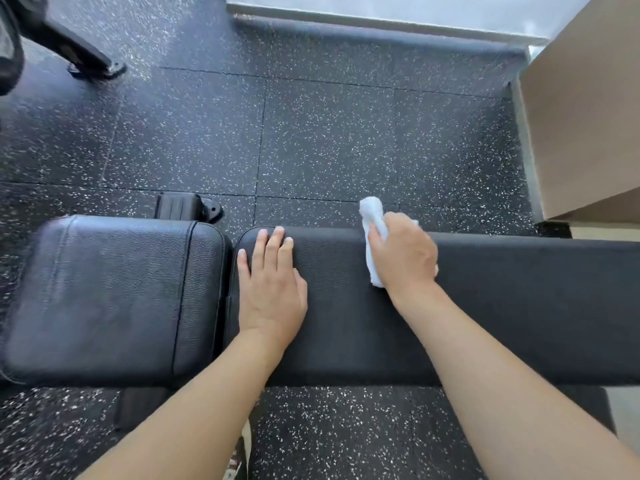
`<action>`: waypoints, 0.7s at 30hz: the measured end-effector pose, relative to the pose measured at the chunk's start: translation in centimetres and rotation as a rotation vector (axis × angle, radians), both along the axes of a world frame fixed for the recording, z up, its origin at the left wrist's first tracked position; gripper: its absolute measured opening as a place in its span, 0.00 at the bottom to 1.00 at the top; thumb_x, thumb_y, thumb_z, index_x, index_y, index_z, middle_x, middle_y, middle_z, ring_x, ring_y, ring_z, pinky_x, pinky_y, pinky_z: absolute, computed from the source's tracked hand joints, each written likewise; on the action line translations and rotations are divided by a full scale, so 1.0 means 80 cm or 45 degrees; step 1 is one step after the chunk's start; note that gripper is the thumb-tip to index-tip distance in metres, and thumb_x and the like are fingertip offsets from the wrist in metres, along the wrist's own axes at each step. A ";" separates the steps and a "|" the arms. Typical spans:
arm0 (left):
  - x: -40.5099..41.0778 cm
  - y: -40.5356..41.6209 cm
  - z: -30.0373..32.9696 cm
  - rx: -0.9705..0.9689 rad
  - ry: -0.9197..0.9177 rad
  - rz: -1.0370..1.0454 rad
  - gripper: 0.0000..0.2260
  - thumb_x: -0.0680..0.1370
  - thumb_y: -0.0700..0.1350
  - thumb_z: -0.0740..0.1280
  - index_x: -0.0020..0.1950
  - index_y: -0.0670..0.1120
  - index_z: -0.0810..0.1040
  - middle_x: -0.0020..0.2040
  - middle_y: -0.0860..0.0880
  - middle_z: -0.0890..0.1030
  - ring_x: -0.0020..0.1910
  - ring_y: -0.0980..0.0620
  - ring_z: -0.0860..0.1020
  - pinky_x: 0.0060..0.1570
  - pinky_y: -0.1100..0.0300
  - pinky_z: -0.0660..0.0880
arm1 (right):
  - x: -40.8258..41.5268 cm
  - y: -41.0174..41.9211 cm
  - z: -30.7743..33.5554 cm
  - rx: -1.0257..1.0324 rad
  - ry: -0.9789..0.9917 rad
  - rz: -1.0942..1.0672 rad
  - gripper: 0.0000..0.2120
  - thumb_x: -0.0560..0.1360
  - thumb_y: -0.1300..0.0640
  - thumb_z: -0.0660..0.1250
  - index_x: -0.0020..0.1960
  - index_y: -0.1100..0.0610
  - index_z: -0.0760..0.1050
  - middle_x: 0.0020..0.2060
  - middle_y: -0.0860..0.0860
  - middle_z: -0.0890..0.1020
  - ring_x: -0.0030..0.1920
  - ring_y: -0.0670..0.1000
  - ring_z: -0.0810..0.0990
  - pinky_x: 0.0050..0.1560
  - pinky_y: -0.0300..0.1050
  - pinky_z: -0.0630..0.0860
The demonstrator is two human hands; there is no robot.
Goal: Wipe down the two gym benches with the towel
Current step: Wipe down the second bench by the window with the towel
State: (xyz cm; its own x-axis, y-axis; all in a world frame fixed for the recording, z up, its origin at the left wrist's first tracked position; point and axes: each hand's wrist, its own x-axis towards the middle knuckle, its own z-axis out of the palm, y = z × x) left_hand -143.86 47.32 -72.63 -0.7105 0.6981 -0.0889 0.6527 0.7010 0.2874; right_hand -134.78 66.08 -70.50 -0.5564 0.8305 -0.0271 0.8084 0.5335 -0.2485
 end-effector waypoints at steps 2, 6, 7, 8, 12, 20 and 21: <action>0.001 0.003 0.008 -0.020 -0.077 0.029 0.25 0.82 0.43 0.63 0.80 0.43 0.68 0.84 0.47 0.62 0.85 0.44 0.56 0.81 0.37 0.53 | -0.012 -0.060 0.004 -0.019 0.044 0.220 0.04 0.78 0.54 0.60 0.50 0.50 0.73 0.39 0.49 0.74 0.39 0.59 0.79 0.33 0.45 0.73; 0.017 -0.013 0.017 -0.063 -0.080 -0.118 0.23 0.84 0.42 0.59 0.80 0.43 0.67 0.85 0.47 0.62 0.85 0.45 0.56 0.81 0.37 0.55 | 0.018 -0.139 0.001 -0.127 0.294 0.417 0.16 0.68 0.55 0.78 0.53 0.53 0.77 0.37 0.47 0.76 0.36 0.52 0.79 0.23 0.43 0.75; 0.025 -0.014 0.019 -0.072 -0.052 -0.203 0.23 0.84 0.43 0.57 0.79 0.42 0.69 0.84 0.45 0.63 0.85 0.43 0.57 0.80 0.35 0.57 | 0.037 -0.141 -0.002 -0.098 0.361 0.415 0.11 0.70 0.55 0.78 0.47 0.54 0.78 0.35 0.47 0.77 0.34 0.51 0.79 0.23 0.43 0.74; 0.034 -0.013 0.019 -0.088 -0.036 -0.300 0.25 0.83 0.44 0.54 0.79 0.41 0.69 0.84 0.44 0.63 0.84 0.42 0.58 0.80 0.35 0.58 | 0.059 -0.139 -0.004 -0.063 0.379 0.420 0.08 0.72 0.54 0.76 0.44 0.53 0.76 0.35 0.47 0.76 0.33 0.50 0.78 0.25 0.44 0.74; 0.066 0.021 0.011 -0.041 0.011 -0.444 0.27 0.82 0.46 0.53 0.81 0.42 0.68 0.84 0.44 0.63 0.84 0.43 0.59 0.80 0.35 0.57 | 0.153 -0.101 -0.019 0.137 0.358 0.577 0.09 0.78 0.53 0.70 0.41 0.53 0.74 0.34 0.47 0.73 0.35 0.48 0.74 0.29 0.44 0.74; 0.081 0.027 -0.010 0.100 0.123 -0.284 0.27 0.79 0.47 0.56 0.79 0.46 0.70 0.82 0.47 0.67 0.82 0.44 0.62 0.81 0.39 0.55 | 0.134 0.017 -0.025 0.202 0.387 0.052 0.09 0.74 0.57 0.77 0.40 0.57 0.77 0.32 0.51 0.80 0.30 0.58 0.79 0.27 0.42 0.68; 0.080 0.028 -0.012 0.104 0.138 -0.281 0.27 0.79 0.47 0.57 0.79 0.46 0.70 0.81 0.47 0.67 0.82 0.44 0.62 0.81 0.39 0.56 | 0.109 0.021 -0.027 0.174 0.411 0.019 0.08 0.75 0.57 0.75 0.41 0.58 0.77 0.34 0.52 0.80 0.31 0.59 0.79 0.29 0.43 0.67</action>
